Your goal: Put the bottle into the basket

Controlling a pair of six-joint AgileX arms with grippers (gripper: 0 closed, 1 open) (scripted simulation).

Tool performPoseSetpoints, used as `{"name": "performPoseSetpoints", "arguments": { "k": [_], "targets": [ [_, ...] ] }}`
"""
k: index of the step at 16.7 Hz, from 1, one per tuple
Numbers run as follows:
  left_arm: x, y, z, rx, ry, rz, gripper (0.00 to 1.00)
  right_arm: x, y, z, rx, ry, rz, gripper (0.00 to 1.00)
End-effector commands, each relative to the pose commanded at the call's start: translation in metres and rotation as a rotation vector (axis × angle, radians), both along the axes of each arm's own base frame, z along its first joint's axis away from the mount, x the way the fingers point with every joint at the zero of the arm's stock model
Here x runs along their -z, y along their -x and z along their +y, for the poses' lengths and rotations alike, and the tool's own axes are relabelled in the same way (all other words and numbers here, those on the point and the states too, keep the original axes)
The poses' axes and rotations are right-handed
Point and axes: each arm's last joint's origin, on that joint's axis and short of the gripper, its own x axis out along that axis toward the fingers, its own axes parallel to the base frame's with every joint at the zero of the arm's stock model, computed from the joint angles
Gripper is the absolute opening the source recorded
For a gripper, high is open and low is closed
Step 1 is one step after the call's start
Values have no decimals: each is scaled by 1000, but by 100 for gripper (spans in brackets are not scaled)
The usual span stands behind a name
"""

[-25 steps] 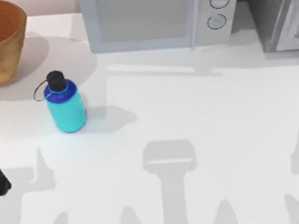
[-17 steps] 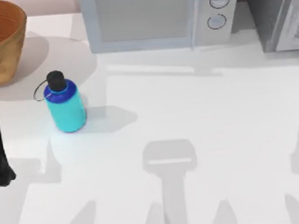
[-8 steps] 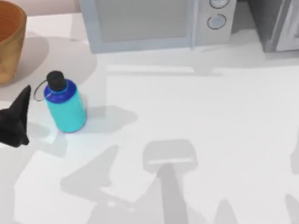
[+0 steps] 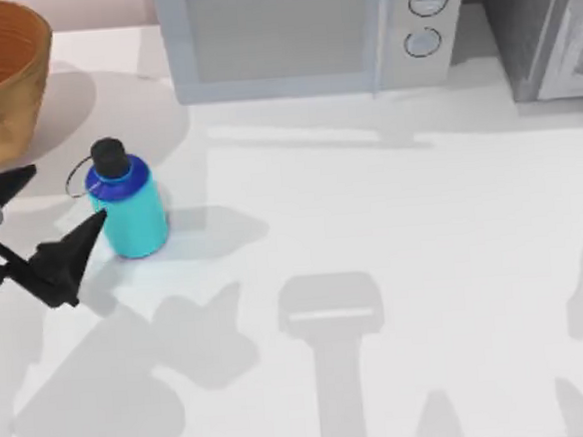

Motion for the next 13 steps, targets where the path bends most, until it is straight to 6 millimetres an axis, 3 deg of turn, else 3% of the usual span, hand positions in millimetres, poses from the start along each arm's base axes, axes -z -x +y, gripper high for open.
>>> {"name": "performPoseSetpoints", "arguments": {
  "k": [5, 13],
  "targets": [
    [38, -7, 5, 94, 8, 1, 100, 0, 0, 0, 0, 0, 0, 100],
    [42, -11, 1, 104, 9, 2, 100, 0, 0, 0, 0, 0, 0, 100]
  ]
}}
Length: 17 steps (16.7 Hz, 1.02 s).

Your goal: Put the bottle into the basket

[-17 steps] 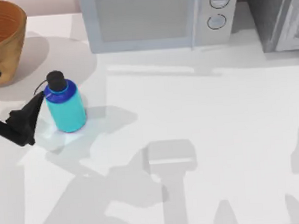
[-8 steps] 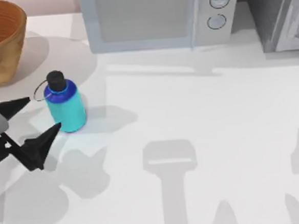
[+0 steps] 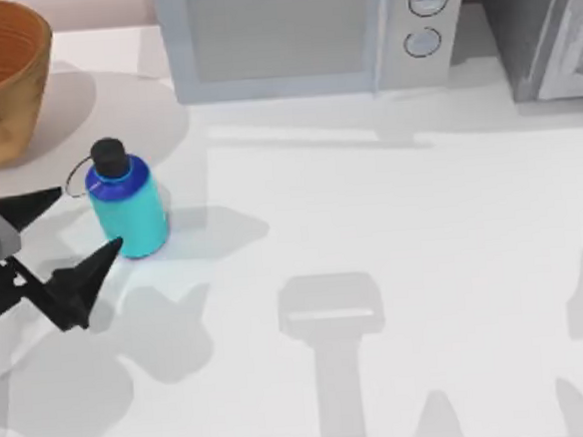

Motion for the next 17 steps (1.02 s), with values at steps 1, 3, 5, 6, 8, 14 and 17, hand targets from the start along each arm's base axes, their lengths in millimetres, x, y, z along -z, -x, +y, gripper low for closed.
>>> {"name": "performPoseSetpoints", "arguments": {
  "k": [1, 3, 5, 6, 8, 14, 17],
  "targets": [
    [0, -5, -4, -1, -1, -1, 100, 0, 0, 0, 0, 0, 0, 100],
    [2, -19, -16, -1, -1, -1, 100, 0, 0, 0, 0, 0, 0, 100],
    [5, -33, -31, -1, -1, -2, 100, 0, 0, 0, 0, 0, 0, 100],
    [6, -38, -38, -1, 0, -2, 100, 0, 0, 0, 0, 0, 0, 100],
    [7, -44, -46, -1, 0, -2, 100, 0, 0, 0, 0, 0, 0, 100],
    [7, -44, -46, -1, 0, -2, 77, 0, 0, 0, 0, 0, 0, 100],
    [7, -44, -46, -1, 0, -2, 55, 0, 0, 0, 0, 0, 0, 100]
  ]
}}
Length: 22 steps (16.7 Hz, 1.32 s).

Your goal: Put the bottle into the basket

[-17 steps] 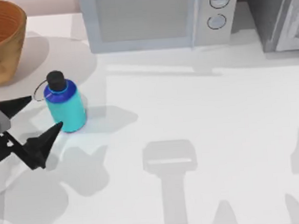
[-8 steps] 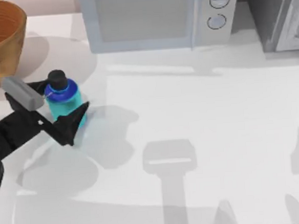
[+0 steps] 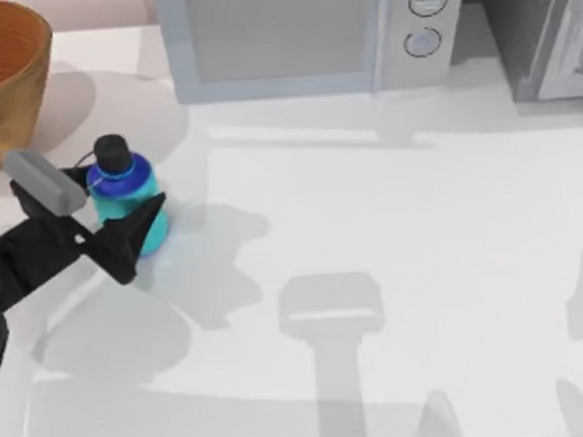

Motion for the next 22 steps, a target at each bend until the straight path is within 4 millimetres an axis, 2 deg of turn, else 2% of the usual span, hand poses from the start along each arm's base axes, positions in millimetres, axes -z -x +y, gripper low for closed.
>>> {"name": "performPoseSetpoints", "arguments": {
  "k": [7, 18, 20, 22],
  "targets": [
    [0, 0, 0, 0, 0, 0, 2, 0, 0, 0, 0, 0, 0, 100],
    [-3, -3, 3, -19, 0, -5, 0, 0, 0, 0, 0, 0, 0, 100],
    [-15, -17, 7, -46, 4, -40, 0, 0, 0, 0, 0, 0, 0, 100],
    [-39, -38, -2, -13, 13, -110, 0, 0, 0, 0, 0, 0, 0, 100]
  ]
}}
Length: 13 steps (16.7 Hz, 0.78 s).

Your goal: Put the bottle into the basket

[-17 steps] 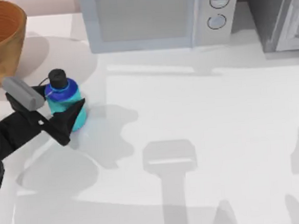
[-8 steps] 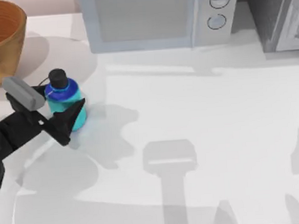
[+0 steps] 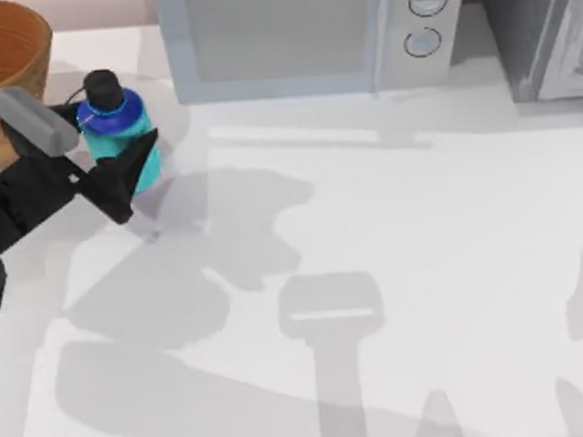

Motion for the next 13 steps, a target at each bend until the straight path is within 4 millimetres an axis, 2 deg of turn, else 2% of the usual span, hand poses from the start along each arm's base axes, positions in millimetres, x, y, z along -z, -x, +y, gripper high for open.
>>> {"name": "performPoseSetpoints", "arguments": {
  "k": [4, 6, 8, 10, 13],
  "targets": [
    [-63, -58, -11, 53, 4, -131, 0, 0, 0, 0, 0, 0, 0, 100],
    [-97, -88, -2, 64, -3, -158, 0, 0, 0, 0, 0, 0, 0, 100],
    [-131, -110, 11, 106, -12, -145, 0, 0, 0, 0, 0, 0, 0, 100],
    [-161, -121, 36, 154, -20, -96, 0, 0, 0, 0, 0, 0, 0, 100],
    [-187, -118, 104, 160, -15, -7, 0, 0, 0, 0, 0, 0, 0, 100]
  ]
}}
